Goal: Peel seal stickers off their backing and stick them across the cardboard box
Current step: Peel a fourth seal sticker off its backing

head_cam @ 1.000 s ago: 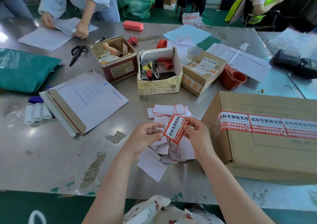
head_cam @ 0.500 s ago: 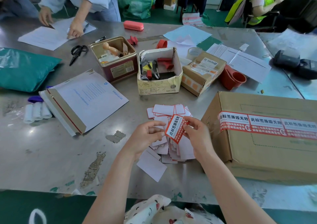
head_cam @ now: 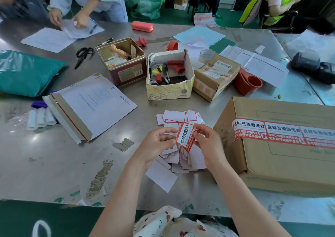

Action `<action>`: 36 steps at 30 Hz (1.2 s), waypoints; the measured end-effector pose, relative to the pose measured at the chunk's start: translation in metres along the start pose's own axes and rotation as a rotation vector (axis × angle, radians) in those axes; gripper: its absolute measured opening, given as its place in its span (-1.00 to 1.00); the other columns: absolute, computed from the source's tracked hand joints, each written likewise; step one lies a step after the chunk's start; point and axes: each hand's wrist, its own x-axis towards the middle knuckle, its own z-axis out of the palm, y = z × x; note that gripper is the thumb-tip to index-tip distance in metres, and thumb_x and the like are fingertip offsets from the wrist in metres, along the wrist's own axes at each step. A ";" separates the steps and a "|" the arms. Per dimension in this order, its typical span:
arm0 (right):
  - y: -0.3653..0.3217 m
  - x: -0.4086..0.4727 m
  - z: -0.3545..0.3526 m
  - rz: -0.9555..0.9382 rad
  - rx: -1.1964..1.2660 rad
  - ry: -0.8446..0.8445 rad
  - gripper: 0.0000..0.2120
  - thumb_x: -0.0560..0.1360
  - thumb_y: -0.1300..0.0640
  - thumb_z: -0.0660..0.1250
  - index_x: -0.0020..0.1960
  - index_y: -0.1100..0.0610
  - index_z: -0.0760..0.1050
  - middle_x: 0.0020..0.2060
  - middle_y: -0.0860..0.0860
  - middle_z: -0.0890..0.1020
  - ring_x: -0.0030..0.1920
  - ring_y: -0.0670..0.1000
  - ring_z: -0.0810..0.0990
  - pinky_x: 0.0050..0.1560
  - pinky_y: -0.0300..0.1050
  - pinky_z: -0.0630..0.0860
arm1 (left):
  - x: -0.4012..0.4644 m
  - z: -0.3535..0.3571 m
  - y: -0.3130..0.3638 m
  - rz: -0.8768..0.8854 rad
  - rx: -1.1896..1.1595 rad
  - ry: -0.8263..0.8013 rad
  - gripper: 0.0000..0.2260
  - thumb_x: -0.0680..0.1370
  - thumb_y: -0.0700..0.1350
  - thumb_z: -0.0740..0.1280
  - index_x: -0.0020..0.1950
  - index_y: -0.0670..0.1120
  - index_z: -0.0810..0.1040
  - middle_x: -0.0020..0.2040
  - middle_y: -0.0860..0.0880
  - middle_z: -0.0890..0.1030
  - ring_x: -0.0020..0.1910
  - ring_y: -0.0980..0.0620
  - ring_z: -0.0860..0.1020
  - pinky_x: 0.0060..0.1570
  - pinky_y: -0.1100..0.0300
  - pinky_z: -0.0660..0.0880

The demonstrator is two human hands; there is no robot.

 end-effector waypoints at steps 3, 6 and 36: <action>0.001 0.000 0.001 -0.001 0.014 0.000 -0.75 0.54 0.30 0.21 0.19 0.13 0.49 0.03 0.02 0.60 -0.06 -0.09 0.62 -0.09 -0.22 0.57 | 0.001 0.001 0.000 0.011 -0.009 -0.007 -0.76 0.51 -0.26 0.34 0.14 -0.03 0.56 -0.08 -0.05 0.68 -0.29 0.25 0.55 -0.14 0.30 0.43; 0.001 0.000 0.000 0.003 0.029 0.003 -0.73 0.54 0.32 0.21 0.20 0.16 0.49 0.03 0.03 0.61 -0.07 -0.07 0.63 -0.08 -0.22 0.57 | 0.002 0.002 0.001 0.021 -0.019 -0.008 -0.75 0.51 -0.29 0.33 0.13 -0.03 0.56 -0.07 -0.08 0.68 -0.23 0.20 0.55 -0.15 0.33 0.44; 0.001 -0.010 0.012 -0.093 -0.102 -0.255 -0.93 0.50 0.13 0.33 -0.03 0.05 0.57 -0.18 -0.10 0.66 -0.14 -0.20 0.61 0.02 -0.22 0.55 | 0.006 0.012 0.000 0.096 -0.072 0.155 -0.74 0.49 -0.29 0.36 0.06 0.04 0.50 -0.14 -0.04 0.68 -0.23 0.11 0.55 -0.12 0.30 0.48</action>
